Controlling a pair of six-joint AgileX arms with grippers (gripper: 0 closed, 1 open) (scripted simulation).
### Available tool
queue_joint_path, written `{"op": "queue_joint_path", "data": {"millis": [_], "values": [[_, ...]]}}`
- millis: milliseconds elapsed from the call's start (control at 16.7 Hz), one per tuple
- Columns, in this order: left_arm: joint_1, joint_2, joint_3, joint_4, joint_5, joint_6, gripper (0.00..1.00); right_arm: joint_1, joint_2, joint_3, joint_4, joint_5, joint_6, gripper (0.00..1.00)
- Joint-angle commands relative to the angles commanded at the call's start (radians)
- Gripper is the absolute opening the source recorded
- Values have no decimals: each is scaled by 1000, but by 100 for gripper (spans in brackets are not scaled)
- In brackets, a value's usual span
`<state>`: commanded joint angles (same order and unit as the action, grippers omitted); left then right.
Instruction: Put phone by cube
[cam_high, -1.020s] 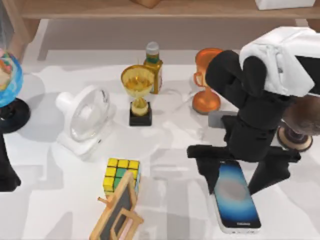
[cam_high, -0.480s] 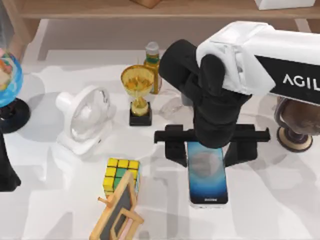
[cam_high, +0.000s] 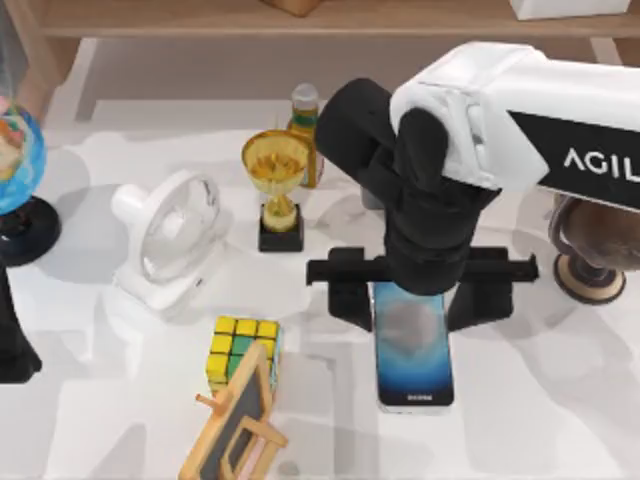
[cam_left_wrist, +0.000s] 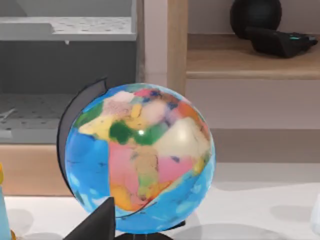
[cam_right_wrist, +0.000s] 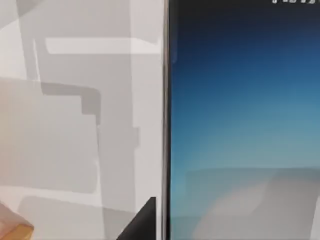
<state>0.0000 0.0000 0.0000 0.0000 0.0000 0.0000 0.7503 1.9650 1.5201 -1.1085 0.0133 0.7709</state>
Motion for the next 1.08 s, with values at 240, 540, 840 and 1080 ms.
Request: {"op": "queue_joint_path", "data": {"millis": [240,540,840,1080], "values": [[0,0,0,0,0,0,100,-1,-1,-3,9,0,4,0],[0,0,0,0,0,0,100,0,3,-14,34,-36,13,0],[0,0,0,0,0,0,100,0,14,-39,66,-117,22,0],[0,0,0,0,0,0,100,1,20,-60,99,-155,25,0]]}}
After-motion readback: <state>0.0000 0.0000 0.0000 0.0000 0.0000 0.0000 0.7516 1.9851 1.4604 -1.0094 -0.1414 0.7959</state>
